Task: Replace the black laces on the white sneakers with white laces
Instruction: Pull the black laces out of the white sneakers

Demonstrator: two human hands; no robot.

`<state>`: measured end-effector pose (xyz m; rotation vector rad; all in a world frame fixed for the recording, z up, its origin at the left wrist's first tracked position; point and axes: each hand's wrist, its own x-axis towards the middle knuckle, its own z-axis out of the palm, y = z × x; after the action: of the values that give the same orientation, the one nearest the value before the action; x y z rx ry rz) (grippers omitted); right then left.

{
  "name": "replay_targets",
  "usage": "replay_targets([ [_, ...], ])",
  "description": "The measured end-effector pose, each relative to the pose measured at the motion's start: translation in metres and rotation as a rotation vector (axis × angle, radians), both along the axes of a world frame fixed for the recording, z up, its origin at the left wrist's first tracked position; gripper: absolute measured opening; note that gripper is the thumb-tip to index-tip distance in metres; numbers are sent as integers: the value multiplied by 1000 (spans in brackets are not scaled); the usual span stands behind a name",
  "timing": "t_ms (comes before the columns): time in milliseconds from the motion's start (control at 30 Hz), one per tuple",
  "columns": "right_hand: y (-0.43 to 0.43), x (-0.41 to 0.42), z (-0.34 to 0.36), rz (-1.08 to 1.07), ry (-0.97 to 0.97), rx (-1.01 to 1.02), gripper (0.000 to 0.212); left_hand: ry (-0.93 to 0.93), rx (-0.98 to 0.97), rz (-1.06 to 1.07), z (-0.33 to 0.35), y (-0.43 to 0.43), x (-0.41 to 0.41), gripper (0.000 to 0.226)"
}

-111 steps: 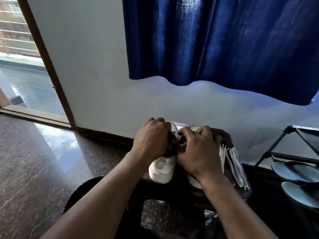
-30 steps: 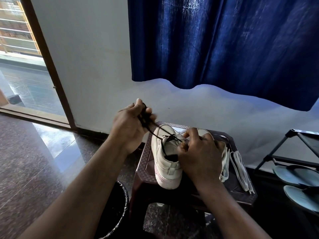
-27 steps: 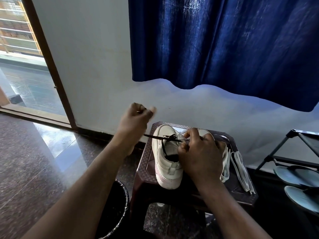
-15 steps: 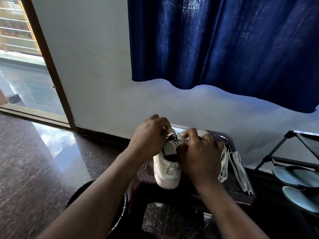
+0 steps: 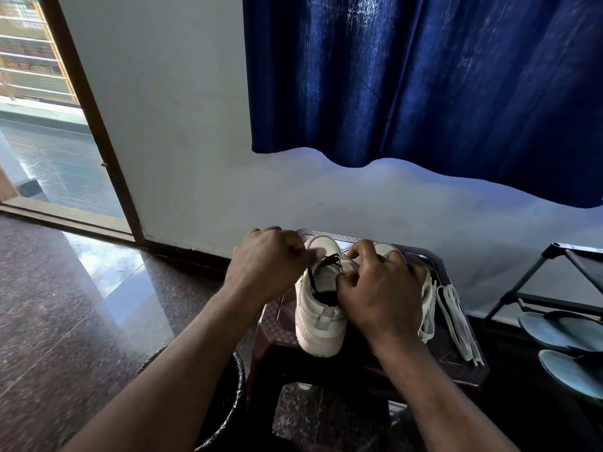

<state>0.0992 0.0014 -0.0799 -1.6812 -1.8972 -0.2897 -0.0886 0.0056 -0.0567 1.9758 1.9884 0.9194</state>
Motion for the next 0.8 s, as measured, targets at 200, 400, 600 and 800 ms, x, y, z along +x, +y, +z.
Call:
replay_targets([
  [200, 0, -1, 0, 7, 3, -18, 32, -6, -106, 28, 14, -6, 7, 43],
  [400, -1, -1, 1, -2, 19, -23, 27, -756, -471, -138, 33, -11, -1, 19],
  [600, -2, -2, 3, 4, 25, -12, 26, -1364, -106, 30, 28, 1, -4, 11],
  [800, -2, -3, 0, -14, 14, 17, 27, -709, -15, 183, 2, 11, -11, 21],
])
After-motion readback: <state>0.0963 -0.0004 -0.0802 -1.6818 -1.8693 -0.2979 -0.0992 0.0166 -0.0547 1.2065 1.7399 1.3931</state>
